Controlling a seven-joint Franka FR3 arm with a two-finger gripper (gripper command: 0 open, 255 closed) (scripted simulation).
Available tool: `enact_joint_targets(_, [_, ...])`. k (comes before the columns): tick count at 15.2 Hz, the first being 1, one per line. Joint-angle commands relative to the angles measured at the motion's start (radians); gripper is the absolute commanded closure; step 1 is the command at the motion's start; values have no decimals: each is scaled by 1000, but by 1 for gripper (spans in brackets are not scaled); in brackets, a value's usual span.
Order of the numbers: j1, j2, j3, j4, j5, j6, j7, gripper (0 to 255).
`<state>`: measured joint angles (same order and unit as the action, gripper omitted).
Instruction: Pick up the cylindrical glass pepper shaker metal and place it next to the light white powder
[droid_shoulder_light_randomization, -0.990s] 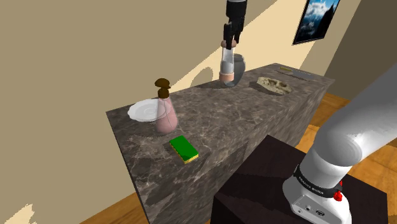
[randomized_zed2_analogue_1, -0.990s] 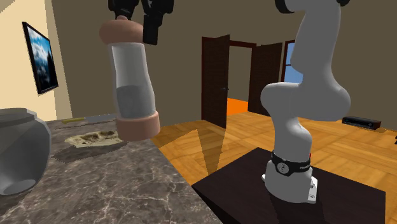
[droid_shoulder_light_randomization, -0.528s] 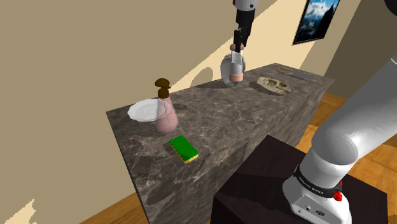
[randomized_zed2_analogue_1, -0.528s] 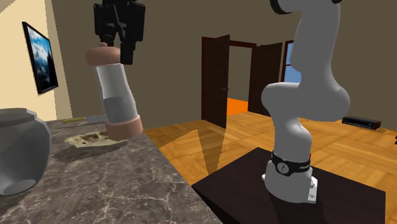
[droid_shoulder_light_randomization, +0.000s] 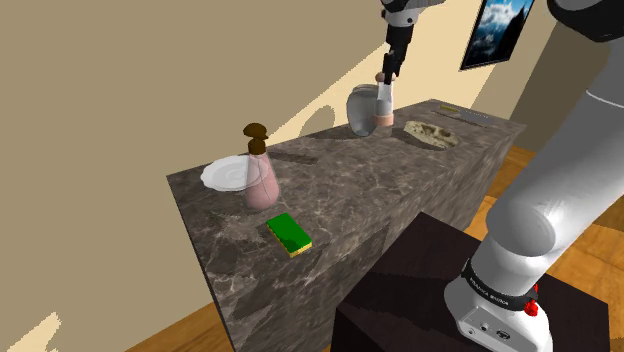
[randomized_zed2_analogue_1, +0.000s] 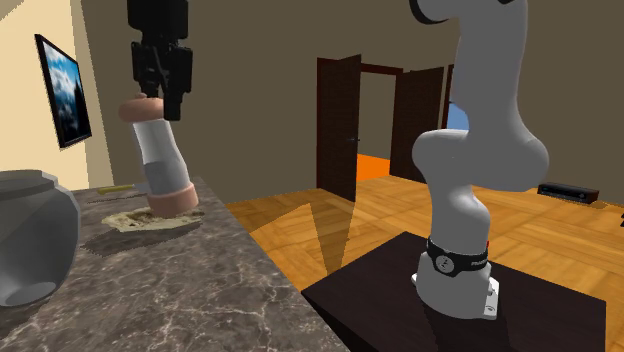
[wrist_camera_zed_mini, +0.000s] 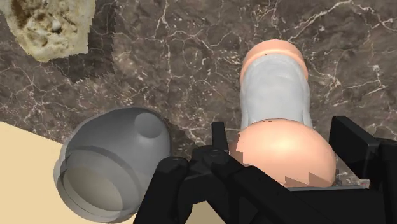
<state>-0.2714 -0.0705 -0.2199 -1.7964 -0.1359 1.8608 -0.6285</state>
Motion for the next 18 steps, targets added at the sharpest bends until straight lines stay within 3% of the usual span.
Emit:
enact_joint_targets(1, [-20, 44, -25, 30, 14, 19, -48, 255])
enact_joint_targets(10, [-133, 292, -105, 253, 123, 51, -253, 255])
enact_joint_targets(18, [-288, 585, -119, 603, 243, -10, -404, 255])
